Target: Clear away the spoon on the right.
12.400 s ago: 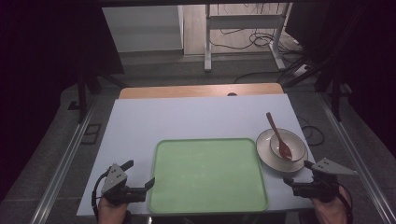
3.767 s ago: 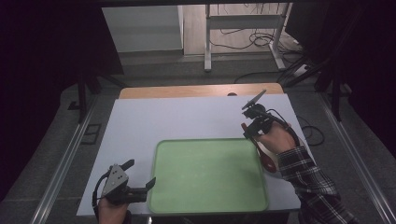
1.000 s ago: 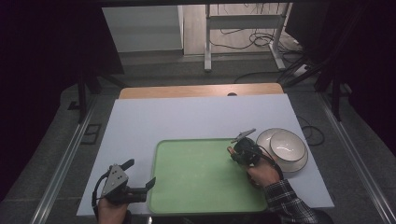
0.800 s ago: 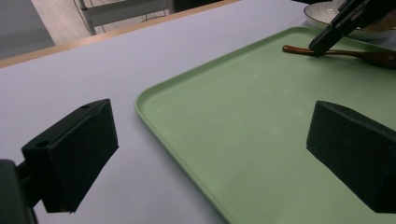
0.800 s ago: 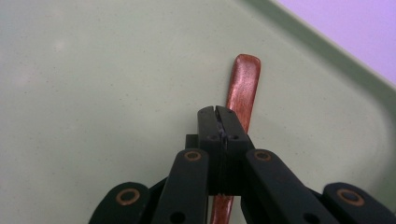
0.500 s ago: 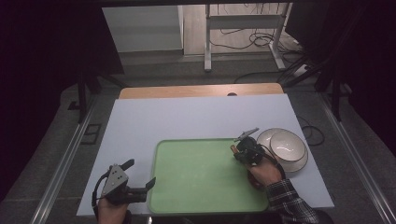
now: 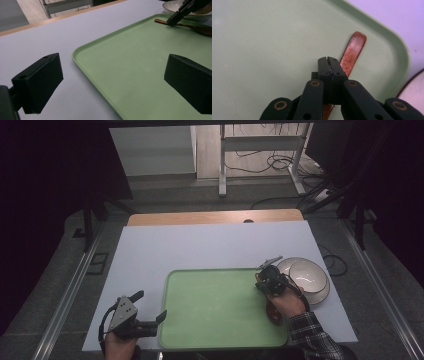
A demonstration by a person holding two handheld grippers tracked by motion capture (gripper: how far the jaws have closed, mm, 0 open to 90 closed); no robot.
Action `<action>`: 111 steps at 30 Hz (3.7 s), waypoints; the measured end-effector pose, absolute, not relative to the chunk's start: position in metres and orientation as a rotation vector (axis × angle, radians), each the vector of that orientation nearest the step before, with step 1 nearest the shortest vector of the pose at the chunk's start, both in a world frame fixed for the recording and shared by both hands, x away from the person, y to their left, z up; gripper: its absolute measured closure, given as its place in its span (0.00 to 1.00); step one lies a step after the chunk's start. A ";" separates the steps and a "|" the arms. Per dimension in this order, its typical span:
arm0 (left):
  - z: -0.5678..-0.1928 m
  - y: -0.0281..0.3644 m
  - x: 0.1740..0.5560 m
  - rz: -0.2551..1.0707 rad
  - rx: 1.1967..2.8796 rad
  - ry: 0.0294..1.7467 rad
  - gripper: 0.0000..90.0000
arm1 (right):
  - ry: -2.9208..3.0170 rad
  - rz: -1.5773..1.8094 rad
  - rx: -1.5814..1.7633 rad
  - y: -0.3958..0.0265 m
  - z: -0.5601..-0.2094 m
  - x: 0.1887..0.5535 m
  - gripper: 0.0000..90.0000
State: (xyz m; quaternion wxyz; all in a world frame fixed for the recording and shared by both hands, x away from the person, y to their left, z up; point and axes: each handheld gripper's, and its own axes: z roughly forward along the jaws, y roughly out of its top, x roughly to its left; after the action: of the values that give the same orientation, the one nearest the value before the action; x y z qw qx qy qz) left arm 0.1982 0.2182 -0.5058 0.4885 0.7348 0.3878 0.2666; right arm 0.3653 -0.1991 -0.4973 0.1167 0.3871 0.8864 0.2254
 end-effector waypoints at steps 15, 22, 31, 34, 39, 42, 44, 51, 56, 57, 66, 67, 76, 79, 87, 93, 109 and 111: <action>-0.506 0.218 0.198 0.649 1.789 0.942 0.02 | 2.547 0.646 1.195 -0.214 -0.495 0.368 1.00; -0.506 0.218 0.198 0.649 1.787 0.942 0.02 | 2.545 0.661 1.193 -0.214 -0.494 0.368 1.00; -0.506 0.218 0.198 0.646 1.783 0.943 0.02 | 2.537 0.702 1.171 -0.215 -0.491 0.366 0.87; -0.506 0.218 0.198 0.646 1.784 0.943 0.02 | 2.534 0.711 1.164 -0.215 -0.489 0.365 0.83; -0.506 0.218 0.198 0.645 1.781 0.944 0.02 | 2.528 0.724 1.150 -0.215 -0.487 0.364 0.77; -0.506 0.218 0.199 0.644 1.782 0.944 0.02 | 2.527 0.734 1.144 -0.215 -0.486 0.363 0.73; -0.506 0.217 0.199 0.643 1.783 0.943 0.02 | 2.526 0.741 1.130 -0.215 -0.485 0.362 0.67; -0.506 0.217 0.199 0.642 1.782 0.944 0.02 | 2.518 0.771 1.110 -0.216 -0.482 0.362 0.53; -0.506 0.218 0.199 0.641 1.782 0.944 0.02 | 2.494 0.826 1.107 -0.219 -0.479 0.362 0.37; -0.506 0.218 0.199 0.641 1.782 0.944 0.02 | 2.494 0.826 1.107 -0.219 -0.479 0.362 0.37; -0.506 0.218 0.199 0.640 1.782 0.944 0.02 | 2.471 0.871 1.077 -0.221 -0.474 0.359 0.20; -0.506 0.218 0.199 0.640 1.783 0.945 0.02 | 2.471 0.878 1.059 -0.222 -0.472 0.357 0.18; -0.506 0.218 0.199 0.639 1.782 0.945 0.02 | 2.462 0.939 1.017 -0.222 -0.465 0.349 0.10; -0.507 0.218 0.199 0.639 1.782 0.945 0.02 | 2.451 0.957 0.999 -0.224 -0.461 0.346 0.09; -0.506 0.218 0.199 0.641 1.785 0.943 0.02 | 2.432 0.995 0.991 -0.230 -0.455 0.336 0.06; -0.507 0.218 0.199 0.640 1.784 0.943 0.02 | 2.426 0.993 0.974 -0.236 -0.453 0.329 0.04; -0.507 0.217 0.199 0.633 1.785 0.942 0.02 | 2.407 1.022 0.930 -0.249 -0.451 0.312 0.00; -0.507 0.217 0.199 0.632 1.785 0.942 0.02 | 2.401 1.026 0.931 -0.251 -0.451 0.309 0.00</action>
State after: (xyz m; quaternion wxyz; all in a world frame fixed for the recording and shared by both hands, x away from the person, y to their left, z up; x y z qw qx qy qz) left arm 0.1993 0.2174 -0.5069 0.4912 0.7351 0.3881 0.2602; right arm 0.3094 -0.2508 -0.4507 0.1836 0.3303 0.8514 0.3638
